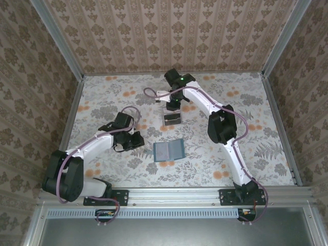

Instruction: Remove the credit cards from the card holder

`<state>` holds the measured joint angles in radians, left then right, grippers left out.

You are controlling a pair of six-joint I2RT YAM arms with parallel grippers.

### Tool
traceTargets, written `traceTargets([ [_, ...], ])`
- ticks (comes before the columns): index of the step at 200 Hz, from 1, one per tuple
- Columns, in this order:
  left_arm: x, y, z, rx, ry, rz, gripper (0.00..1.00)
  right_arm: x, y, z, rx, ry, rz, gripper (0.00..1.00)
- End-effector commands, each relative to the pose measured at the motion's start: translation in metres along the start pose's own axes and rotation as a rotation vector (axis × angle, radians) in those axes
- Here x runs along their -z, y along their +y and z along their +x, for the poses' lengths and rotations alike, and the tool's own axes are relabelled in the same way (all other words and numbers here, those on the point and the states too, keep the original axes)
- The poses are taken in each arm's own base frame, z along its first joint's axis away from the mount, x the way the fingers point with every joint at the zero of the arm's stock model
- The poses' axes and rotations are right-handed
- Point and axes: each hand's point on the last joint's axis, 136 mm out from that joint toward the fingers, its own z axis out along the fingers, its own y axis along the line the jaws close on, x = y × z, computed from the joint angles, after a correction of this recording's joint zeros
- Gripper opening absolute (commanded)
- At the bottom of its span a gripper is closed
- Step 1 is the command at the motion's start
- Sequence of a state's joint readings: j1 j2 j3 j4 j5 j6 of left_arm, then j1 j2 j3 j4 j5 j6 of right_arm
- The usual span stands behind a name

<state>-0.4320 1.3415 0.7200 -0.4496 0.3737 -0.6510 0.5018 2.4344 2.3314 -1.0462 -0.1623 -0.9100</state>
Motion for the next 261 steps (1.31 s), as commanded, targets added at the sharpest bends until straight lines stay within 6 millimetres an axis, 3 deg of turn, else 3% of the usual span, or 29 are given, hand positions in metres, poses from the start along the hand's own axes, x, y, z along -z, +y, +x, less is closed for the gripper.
traceTargets([
  [1,0.005,-0.018,-0.005,-0.03,-0.004,0.039,0.14,0.049,0.001,-0.017,-0.048,-0.059,0.051,0.21],
  [43,-0.012,-0.035,0.01,-0.102,0.059,0.06,0.13,0.096,-0.005,-0.03,-0.361,-0.205,0.181,0.26],
  [79,-0.03,-0.027,0.023,-0.112,0.116,0.04,0.12,0.121,0.019,-0.032,-0.672,-0.323,0.183,0.25],
  [99,-0.037,-0.019,0.026,-0.114,0.134,0.011,0.12,0.124,0.04,-0.033,-0.851,-0.376,0.115,0.23],
  [162,-0.05,0.0,0.032,-0.124,0.163,-0.066,0.11,0.083,0.124,-0.03,-1.227,-0.29,-0.221,0.21],
  [210,-0.057,0.007,0.045,-0.115,0.191,-0.075,0.1,0.042,0.184,-0.03,-1.339,-0.131,-0.419,0.21],
  [228,-0.057,0.009,0.047,-0.114,0.193,-0.077,0.1,0.033,0.197,-0.041,-1.329,-0.138,-0.473,0.21],
  [261,-0.057,0.012,0.05,-0.109,0.193,-0.081,0.1,0.011,0.218,-0.044,-1.356,-0.06,-0.51,0.21],
])
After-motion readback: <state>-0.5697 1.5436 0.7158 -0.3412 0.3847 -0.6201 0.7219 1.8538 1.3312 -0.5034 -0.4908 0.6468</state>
